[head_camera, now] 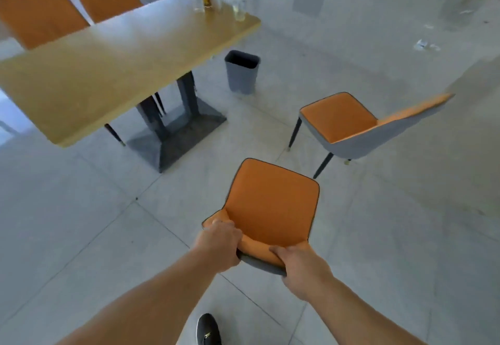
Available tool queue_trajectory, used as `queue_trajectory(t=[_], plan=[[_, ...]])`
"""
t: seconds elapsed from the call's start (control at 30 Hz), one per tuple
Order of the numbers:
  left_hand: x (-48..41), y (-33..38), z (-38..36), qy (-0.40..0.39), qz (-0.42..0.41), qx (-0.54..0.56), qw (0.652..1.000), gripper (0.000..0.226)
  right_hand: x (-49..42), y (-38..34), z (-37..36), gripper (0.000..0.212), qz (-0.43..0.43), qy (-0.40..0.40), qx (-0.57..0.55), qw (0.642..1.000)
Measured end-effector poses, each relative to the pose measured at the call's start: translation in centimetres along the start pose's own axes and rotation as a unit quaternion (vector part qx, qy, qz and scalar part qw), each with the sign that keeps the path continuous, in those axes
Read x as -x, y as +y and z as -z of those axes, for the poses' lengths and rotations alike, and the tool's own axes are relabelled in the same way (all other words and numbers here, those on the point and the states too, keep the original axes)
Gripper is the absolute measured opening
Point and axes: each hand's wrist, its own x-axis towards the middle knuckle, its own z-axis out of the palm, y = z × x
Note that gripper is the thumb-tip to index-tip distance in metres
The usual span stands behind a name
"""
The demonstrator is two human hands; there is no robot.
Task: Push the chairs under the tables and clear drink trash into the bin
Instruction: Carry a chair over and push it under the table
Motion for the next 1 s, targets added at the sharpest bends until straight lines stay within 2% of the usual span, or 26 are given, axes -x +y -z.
queue_trajectory(t=[0.1,0.2,0.37,0.53,0.8,1.0], plan=[[2.0,-6.0,-0.9,0.009,0.072,0.086,0.994,0.031,-3.4,-6.2,2.5,0.053,0.022,0.015,0.049,0.998],[3.2,-11.0,-1.7,0.023,0.123,0.162,0.979,0.028,-6.8,-10.9,5.1,0.057,0.06,0.054,0.102,0.991],[2.3,-17.4,-2.1,0.046,0.171,0.259,0.949,0.027,-14.7,-15.3,10.4,0.063,0.131,0.045,0.148,0.979],[-1.6,-21.6,-0.6,0.089,0.219,0.291,0.927,0.032,-23.3,-17.9,14.9,0.054,0.193,0.046,0.19,0.961],[-10.4,-26.9,5.6,0.12,0.335,0.306,0.883,0.027,-36.5,-19.0,23.7,0.055,0.312,0.052,0.183,0.931],[-13.2,-28.0,8.7,0.073,0.407,0.33,0.848,0.025,-41.4,-18.7,27.8,0.057,0.401,0.006,0.214,0.891]])
